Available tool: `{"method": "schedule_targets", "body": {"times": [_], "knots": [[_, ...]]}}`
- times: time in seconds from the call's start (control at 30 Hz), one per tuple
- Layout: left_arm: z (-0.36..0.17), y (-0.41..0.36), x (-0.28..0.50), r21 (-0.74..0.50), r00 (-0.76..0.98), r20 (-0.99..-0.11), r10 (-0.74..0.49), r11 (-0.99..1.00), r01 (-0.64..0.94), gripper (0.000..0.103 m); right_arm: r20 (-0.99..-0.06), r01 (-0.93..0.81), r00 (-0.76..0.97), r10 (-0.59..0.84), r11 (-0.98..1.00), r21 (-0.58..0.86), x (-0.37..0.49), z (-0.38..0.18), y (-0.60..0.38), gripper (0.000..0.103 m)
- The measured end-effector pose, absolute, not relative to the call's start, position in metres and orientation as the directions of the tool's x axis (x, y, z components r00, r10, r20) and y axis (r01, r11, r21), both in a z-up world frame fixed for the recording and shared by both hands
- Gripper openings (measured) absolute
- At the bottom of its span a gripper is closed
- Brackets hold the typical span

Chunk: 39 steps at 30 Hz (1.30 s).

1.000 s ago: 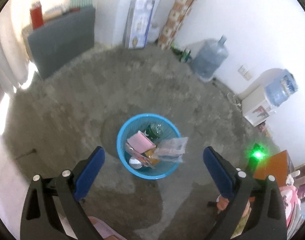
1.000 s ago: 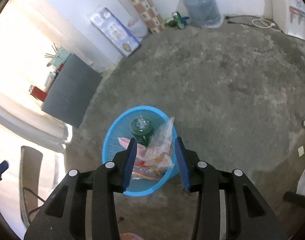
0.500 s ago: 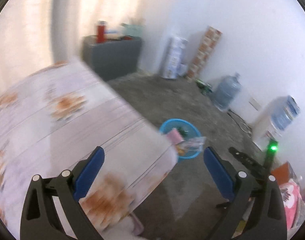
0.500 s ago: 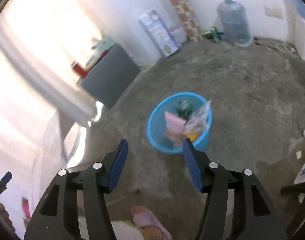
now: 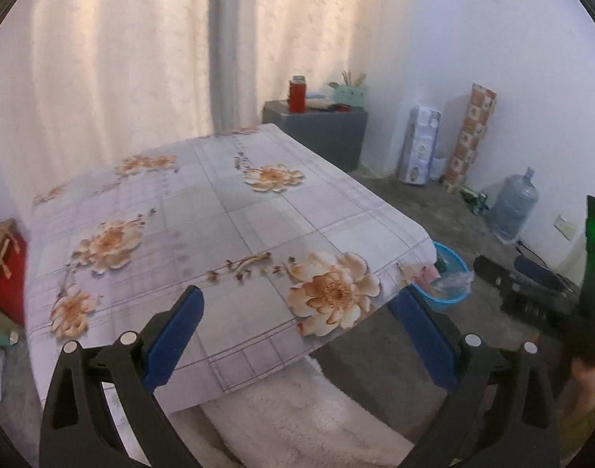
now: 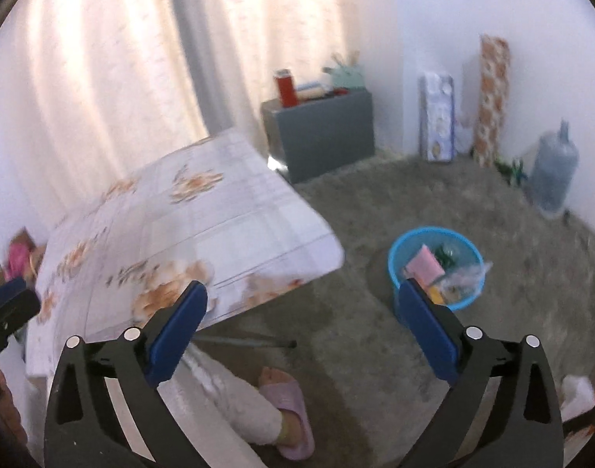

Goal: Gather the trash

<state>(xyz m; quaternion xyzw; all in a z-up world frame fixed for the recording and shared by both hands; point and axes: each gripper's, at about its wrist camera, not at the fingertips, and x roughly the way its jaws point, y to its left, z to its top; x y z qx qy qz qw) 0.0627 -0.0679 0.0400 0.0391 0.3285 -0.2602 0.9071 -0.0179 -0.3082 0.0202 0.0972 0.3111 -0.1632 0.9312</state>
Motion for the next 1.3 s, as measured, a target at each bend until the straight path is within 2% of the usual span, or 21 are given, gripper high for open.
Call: {"method": "schedule_targets", "body": {"times": [0.23,0.37,0.53,0.7,0.8,1.3], "knots": [[0.044,-0.067,0.063,-0.089,0.719,-0.584,-0.376,0.91,0.404,0.097,-0.592,0.35,0.725,-0.352,0.929,-0.123,-0.024,0.027,-0.266,0.095],[0.045,-0.073,0.057,-0.067,0.758,-0.575,-0.306,0.942,0.33,0.097,-0.569,0.402,0.71,-0.415,0.902,-0.156,-0.032,0.032,-0.26,0.095],[0.041,-0.079,0.055,-0.064,0.746,-0.605,-0.277,0.952,0.301,0.097,-0.529,0.446,0.694,-0.488,0.869,-0.216,-0.04,0.034,-0.253,0.095],[0.03,-0.09,0.05,-0.049,0.697,-0.666,-0.268,0.947,0.318,0.097,-0.559,0.469,0.656,-0.507,0.854,-0.225,-0.038,0.03,-0.258,0.095],[0.026,-0.094,0.044,-0.016,0.704,-0.667,-0.243,0.95,0.313,0.097,-0.562,0.484,0.647,-0.515,0.847,-0.219,-0.039,0.03,-0.262,0.095],[0.024,-0.09,0.045,-0.034,0.686,-0.693,-0.221,0.961,0.274,0.097,-0.599,0.499,0.618,-0.51,0.842,-0.202,-0.046,0.026,-0.263,0.095]]}}
